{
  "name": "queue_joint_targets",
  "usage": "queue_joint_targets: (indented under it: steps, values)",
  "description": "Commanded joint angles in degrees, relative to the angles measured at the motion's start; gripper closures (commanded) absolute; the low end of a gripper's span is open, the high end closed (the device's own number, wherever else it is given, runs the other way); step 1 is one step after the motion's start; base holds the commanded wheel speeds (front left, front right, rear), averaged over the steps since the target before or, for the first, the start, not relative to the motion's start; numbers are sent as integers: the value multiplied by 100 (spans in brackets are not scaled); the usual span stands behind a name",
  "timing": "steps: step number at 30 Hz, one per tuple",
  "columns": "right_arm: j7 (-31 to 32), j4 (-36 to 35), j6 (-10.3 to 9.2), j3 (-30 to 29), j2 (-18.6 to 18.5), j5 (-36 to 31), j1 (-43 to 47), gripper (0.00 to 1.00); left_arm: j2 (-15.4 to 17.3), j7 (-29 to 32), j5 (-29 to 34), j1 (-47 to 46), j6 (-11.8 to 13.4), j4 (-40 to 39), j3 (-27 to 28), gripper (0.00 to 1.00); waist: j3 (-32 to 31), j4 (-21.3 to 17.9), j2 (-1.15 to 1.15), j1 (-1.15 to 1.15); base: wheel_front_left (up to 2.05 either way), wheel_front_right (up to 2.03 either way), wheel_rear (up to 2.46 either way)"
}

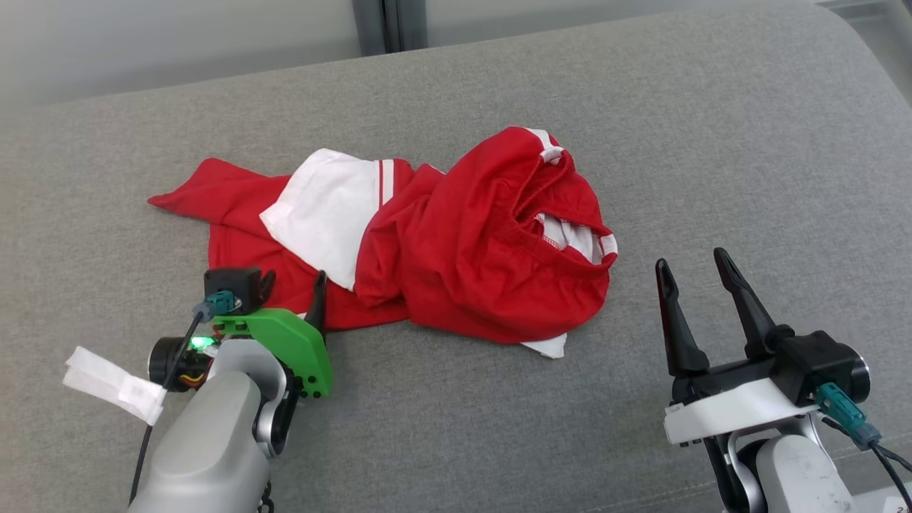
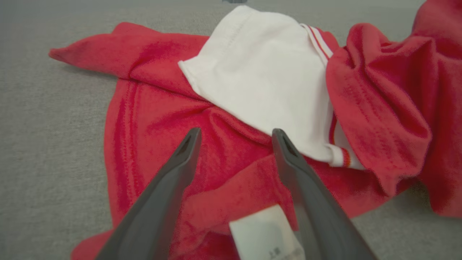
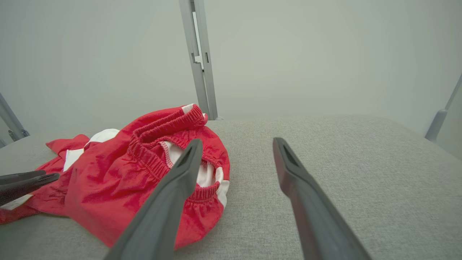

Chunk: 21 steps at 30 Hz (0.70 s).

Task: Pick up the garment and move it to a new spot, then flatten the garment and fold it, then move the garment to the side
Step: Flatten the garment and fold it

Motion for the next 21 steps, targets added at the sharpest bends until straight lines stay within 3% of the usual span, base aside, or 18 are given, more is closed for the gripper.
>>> queue_joint_targets:
  steps: [1, 4, 7, 8, 9, 10, 15, 21]
  values:
    - [-2, -32, -1, -4, -11, -37, -52, 0, -69, 152, -149, -76, -133, 172, 16, 0, 151, -149, 0, 0, 0, 0, 0]
    - [-2, -47, -1, 2, -7, -47, -88, 0, -157, 413, -312, -249, -353, 572, 30, 0, 234, -218, 0, 0, 0, 0, 0]
    - [-2, -48, -1, -1, -9, -47, -128, 0, -218, 339, -298, -323, -402, 884, -3, 0, 264, -257, 0, 0, 0, 0, 0]
    - [-2, -41, -1, 7, -8, -49, -130, 0, -225, 269, -261, -356, -401, 997, -27, 67, 256, -270, 0, 0, 0, 0, 0]
    - [-1, -33, -1, 7, -8, -52, -123, 0, -234, 173, -234, -378, -425, 1063, -52, 67, 242, -275, 0, 0, 0, 0, 0]
    - [-1, -22, -1, -3, -9, -55, -110, 0, -269, 27, -258, -387, -479, 1110, -39, 100, 217, -273, 0, 0, 0, 0, 0]
    - [-1, 15, -1, -52, -8, -34, 31, 0, -330, -648, -328, -480, -667, 1145, 40, 100, 5, -177, 0, 0, 0, 0, 0]
    - [-1, 38, -1, -23, -10, 55, 142, 0, -267, -889, -540, -602, -824, 381, 470, 100, -318, 63, 0, 0, 0, 0, 0]
